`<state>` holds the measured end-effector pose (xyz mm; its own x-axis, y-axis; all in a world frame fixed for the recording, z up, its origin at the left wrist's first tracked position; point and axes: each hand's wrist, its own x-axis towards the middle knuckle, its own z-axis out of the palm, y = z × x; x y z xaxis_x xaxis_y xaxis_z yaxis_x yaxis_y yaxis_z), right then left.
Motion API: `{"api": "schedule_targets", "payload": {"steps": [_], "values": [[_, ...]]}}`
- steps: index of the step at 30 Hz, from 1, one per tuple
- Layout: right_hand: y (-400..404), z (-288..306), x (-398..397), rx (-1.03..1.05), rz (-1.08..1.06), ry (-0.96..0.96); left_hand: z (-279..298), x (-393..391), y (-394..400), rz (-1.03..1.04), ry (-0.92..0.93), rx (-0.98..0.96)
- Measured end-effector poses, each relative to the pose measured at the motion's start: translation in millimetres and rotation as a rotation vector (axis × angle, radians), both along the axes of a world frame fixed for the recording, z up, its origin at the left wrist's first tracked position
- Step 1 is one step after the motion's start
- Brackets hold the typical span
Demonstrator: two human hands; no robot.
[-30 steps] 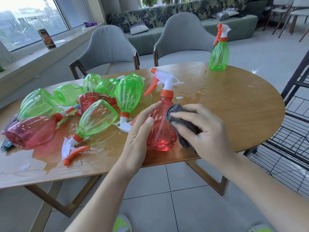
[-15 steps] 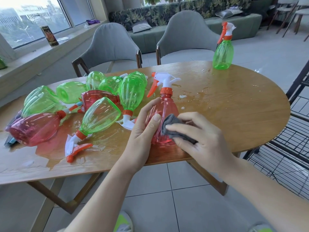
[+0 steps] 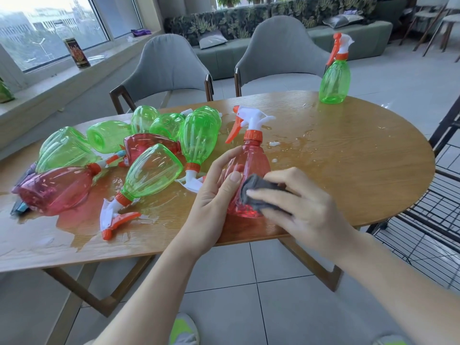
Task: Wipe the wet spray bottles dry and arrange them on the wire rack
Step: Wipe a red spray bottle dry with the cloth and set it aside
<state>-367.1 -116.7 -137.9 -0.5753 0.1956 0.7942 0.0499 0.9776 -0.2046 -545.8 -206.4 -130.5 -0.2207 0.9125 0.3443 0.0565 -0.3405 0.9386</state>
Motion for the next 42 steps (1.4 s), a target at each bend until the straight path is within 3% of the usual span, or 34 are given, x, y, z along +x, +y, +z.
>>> {"api": "schedule_targets", "payload": {"steps": [3, 9, 15, 22, 33, 37, 42], "values": [[11, 16, -6, -0.131, -0.102, 0.182, -5, -6, -3, -0.023, 0.058, -0.042], [18, 21, -4, -0.397, -0.095, 0.235, 1, -6, -7, 0.026, 0.129, -0.071], [4, 11, -3, -0.262, -0.089, 0.181, 5, -5, -6, 0.109, 0.226, -0.058], [6, 15, -5, -0.271, -0.112, 0.213, 5, -3, -4, 0.083, 0.199, -0.073], [-13, -14, -5, 0.113, 0.066, -0.103, 4, -8, 0, 0.112, 0.013, -0.078], [-9, -7, -5, 0.093, 0.041, -0.046, 4, -9, -1, 0.072, -0.023, -0.088], [0, 9, -10, -0.083, -0.066, 0.155, 5, -12, -6, -0.021, -0.064, -0.096]]}}
